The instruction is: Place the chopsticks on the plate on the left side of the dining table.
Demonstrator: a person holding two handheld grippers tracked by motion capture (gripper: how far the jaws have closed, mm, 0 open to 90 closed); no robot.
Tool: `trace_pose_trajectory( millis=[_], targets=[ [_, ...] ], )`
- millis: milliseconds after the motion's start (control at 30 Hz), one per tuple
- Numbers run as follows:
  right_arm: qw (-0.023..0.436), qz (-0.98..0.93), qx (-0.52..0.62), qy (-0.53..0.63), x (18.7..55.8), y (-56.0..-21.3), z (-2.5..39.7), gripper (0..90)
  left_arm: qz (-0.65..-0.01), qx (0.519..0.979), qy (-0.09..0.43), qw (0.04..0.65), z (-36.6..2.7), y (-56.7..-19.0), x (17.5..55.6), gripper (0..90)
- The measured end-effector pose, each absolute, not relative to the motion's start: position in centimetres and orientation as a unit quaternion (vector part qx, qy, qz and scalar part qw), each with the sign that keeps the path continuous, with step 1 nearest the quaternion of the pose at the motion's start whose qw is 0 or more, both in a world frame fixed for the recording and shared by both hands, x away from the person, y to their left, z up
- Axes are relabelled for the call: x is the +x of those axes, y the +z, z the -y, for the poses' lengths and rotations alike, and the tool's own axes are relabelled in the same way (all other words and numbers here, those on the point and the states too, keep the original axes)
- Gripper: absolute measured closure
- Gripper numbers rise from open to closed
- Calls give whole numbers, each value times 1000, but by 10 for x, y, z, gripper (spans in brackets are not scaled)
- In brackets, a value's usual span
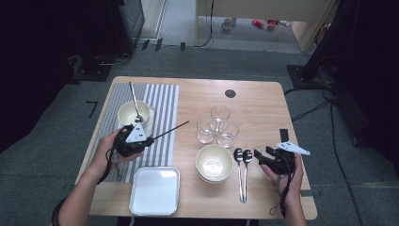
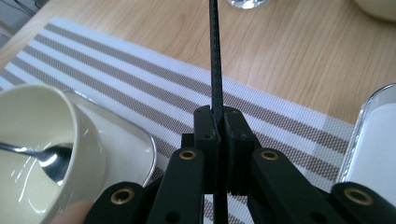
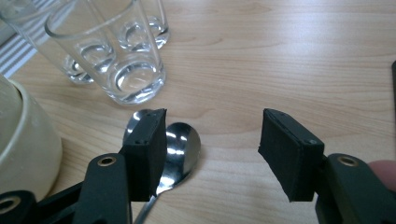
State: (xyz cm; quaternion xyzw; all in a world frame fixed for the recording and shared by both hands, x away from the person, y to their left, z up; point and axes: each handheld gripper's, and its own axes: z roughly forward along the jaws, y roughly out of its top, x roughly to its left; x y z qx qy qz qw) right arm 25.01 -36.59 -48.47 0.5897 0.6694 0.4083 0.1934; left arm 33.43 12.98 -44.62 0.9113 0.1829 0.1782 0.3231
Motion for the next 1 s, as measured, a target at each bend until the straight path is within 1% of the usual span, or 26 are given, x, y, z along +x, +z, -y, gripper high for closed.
trace_pose_trajectory(
  millis=[200, 300, 667, 800, 1000],
  targets=[
    [189, -671, 594, 402, 246, -493, 370, 419, -220, 910, 177, 304, -146, -455, 344, 868],
    [186, -672, 596, 399, 246, -496, 371, 421, -244, 902, 180, 308, -156, -456, 348, 868],
    [179, -675, 598, 394, 246, -500, 371, 423, -275, 897, 189, 289, -176, -464, 360, 868],
    [178, -674, 599, 394, 246, -501, 371, 426, -290, 896, 194, 276, -178, -468, 365, 868],
    [176, -674, 601, 392, 246, -502, 372, 429, -295, 898, 184, 270, -177, -474, 372, 868]
  ],
)
